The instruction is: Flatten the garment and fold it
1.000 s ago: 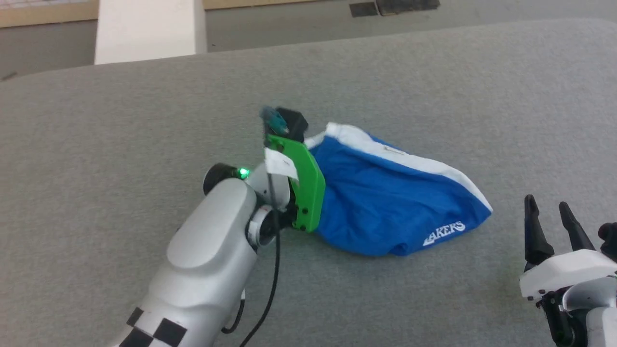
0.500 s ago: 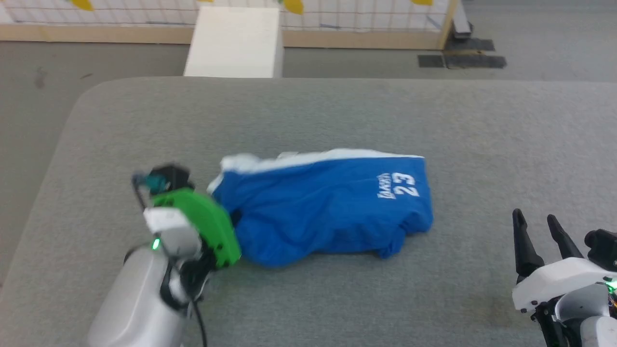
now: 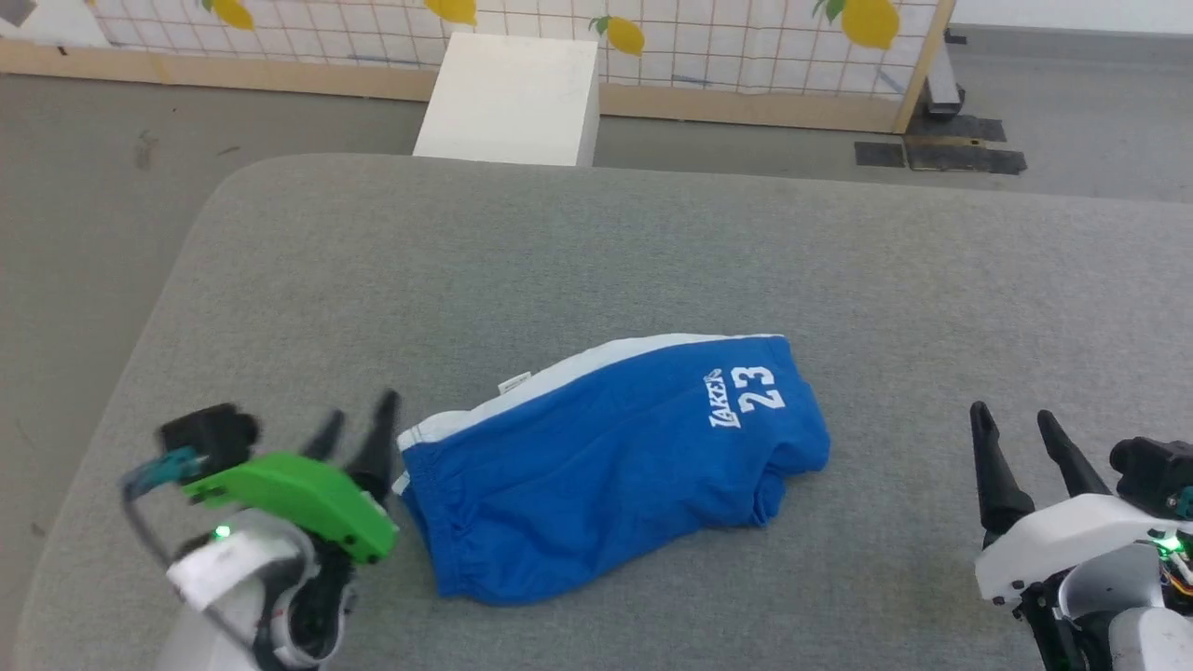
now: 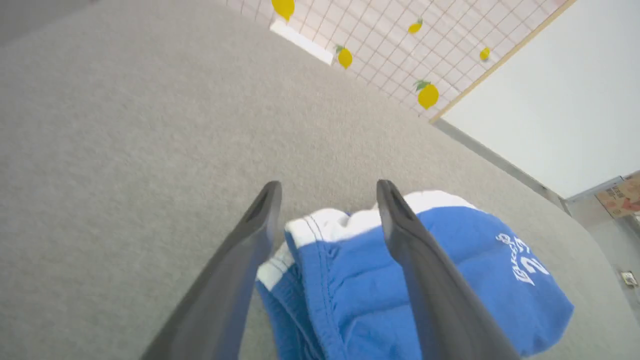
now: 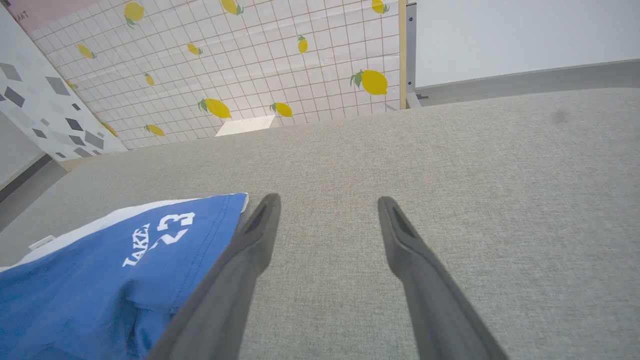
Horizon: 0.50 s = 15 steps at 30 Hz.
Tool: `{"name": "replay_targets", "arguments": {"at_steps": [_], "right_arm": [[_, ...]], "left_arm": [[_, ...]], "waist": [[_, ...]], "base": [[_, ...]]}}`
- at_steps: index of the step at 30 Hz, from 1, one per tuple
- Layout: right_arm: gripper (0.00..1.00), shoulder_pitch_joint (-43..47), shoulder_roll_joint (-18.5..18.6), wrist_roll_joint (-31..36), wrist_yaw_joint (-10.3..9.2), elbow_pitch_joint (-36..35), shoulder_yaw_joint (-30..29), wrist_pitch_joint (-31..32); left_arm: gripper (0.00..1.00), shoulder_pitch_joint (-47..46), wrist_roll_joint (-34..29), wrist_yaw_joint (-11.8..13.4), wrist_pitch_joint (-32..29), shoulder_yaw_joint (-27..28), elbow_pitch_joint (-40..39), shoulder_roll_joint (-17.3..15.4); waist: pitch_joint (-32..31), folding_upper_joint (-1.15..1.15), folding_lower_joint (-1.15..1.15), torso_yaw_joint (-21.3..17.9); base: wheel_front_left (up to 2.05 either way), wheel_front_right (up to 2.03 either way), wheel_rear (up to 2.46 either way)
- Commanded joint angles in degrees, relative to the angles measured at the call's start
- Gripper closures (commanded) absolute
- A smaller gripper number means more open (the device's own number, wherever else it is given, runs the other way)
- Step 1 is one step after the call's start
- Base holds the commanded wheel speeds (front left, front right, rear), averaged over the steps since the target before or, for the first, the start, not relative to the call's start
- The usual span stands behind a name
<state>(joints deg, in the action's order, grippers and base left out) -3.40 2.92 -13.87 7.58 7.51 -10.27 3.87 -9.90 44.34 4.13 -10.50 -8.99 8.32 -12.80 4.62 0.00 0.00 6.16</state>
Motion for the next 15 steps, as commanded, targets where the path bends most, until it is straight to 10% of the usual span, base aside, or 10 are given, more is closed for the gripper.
{"name": "replay_targets", "arguments": {"at_steps": [1,7,15], "right_arm": [[0.0,0.8,0.0,0.0,-0.09,0.0,0.2,-0.1],[0.0,0.8,0.0,0.8,-0.09,0.6,0.6,1.3],[0.0,-4.8,0.0,4.0,-0.09,0.2,4.1,10.8]], "left_arm": [[0.0,2.1,-1.5,-1.2,4.1,0.6,-0.7,-0.5],[0.0,5.9,-9.8,-3.0,20.8,0.0,-0.7,-0.9],[0.0,5.7,-15.2,-3.5,25.2,-0.1,-0.3,0.8]], "waist": [[-0.3,0.0,0.0,-0.5],[-0.5,0.0,0.0,-0.8],[2.2,0.0,0.0,0.0]], "base": [[0.0,0.0,0.0],[0.0,0.0,0.0],[0.0,0.0,0.0]]}}
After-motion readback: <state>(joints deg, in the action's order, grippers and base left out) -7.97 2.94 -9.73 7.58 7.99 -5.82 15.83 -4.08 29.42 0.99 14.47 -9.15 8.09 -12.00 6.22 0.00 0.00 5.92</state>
